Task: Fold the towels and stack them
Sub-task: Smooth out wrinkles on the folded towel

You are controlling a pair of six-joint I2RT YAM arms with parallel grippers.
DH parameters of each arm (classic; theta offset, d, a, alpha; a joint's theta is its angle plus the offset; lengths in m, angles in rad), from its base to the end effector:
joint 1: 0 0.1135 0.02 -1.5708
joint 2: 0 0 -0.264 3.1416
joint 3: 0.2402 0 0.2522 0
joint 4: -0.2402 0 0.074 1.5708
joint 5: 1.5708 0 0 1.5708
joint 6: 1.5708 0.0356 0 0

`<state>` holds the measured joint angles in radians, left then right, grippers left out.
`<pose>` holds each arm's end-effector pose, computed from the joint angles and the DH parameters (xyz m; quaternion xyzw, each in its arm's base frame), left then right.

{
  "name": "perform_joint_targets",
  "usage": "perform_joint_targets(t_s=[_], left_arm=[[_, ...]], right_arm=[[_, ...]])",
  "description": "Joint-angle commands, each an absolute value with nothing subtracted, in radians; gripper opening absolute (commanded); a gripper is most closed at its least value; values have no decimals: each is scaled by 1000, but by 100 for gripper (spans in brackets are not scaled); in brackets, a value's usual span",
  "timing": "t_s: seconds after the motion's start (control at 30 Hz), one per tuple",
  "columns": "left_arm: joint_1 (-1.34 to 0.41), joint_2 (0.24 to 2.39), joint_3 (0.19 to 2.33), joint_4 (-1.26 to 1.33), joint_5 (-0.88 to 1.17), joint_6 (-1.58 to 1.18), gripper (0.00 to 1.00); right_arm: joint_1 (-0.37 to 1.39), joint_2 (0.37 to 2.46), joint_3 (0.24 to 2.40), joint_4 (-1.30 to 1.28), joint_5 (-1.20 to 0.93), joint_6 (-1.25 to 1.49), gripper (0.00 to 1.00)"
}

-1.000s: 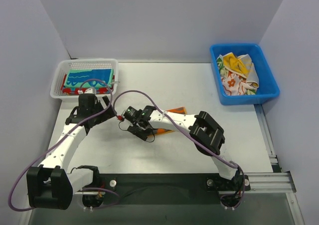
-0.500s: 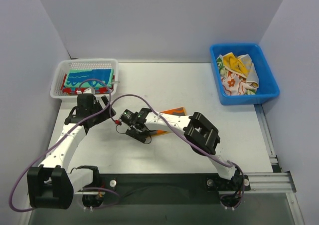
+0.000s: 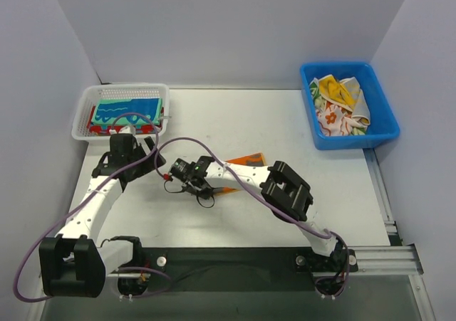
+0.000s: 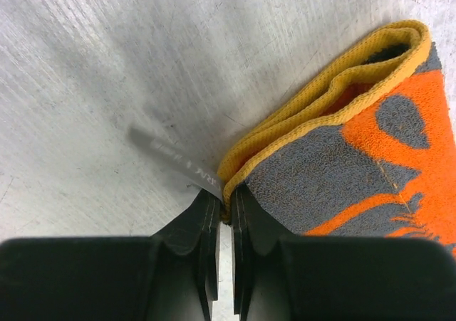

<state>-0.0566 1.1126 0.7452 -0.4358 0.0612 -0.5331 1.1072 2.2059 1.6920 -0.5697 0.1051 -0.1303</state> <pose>0.2290 -0.0152 0.2395 -0.2076 0.9033 -0.1359 0.3499 0.2138 0.4193 0.1612 -0.5518 0.7968 0.0680 0.2366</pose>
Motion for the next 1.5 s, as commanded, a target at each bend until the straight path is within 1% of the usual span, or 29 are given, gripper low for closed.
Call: perform_joint_targets(t_s=[0.0, 0.1, 0.13, 0.27, 0.37, 0.43, 0.57, 0.6, 0.8, 1.17, 1.47], left_arm=[[-49, 1117, 744, -410, 78, -520, 97], [-48, 1129, 732, -396, 106, -532, 97], [-49, 1135, 730, -390, 135, -537, 97], [-52, 1195, 724, -350, 227, -600, 97], [-75, 1238, 712, -298, 291, -656, 97], [-100, 1258, 710, -258, 308, -681, 97], [-204, 1344, 738, -213, 305, -741, 97], [-221, 1360, 747, -207, 298, -749, 97], [-275, 1469, 756, -100, 310, -851, 98], [-347, 1525, 727, 52, 305, -959, 97], [-354, 1523, 703, 63, 288, -965, 97]], right_arm=[[1080, 2286, 1643, -646, 107, -138, 0], [1043, 2206, 1596, -571, 13, -118, 0], [1028, 2182, 1554, -516, -64, -112, 0], [960, 2048, 1438, -359, -211, -74, 0], [911, 1991, 1359, -247, -296, -51, 0], [893, 1967, 1319, -171, -317, -40, 0], [868, 1889, 1226, -33, -382, -6, 0], [862, 1876, 1185, 36, -405, 0, 0], [824, 1796, 1075, 251, -457, 121, 0], [775, 1763, 980, 422, -523, 233, 0], [784, 1775, 1006, 313, -488, 166, 0]])
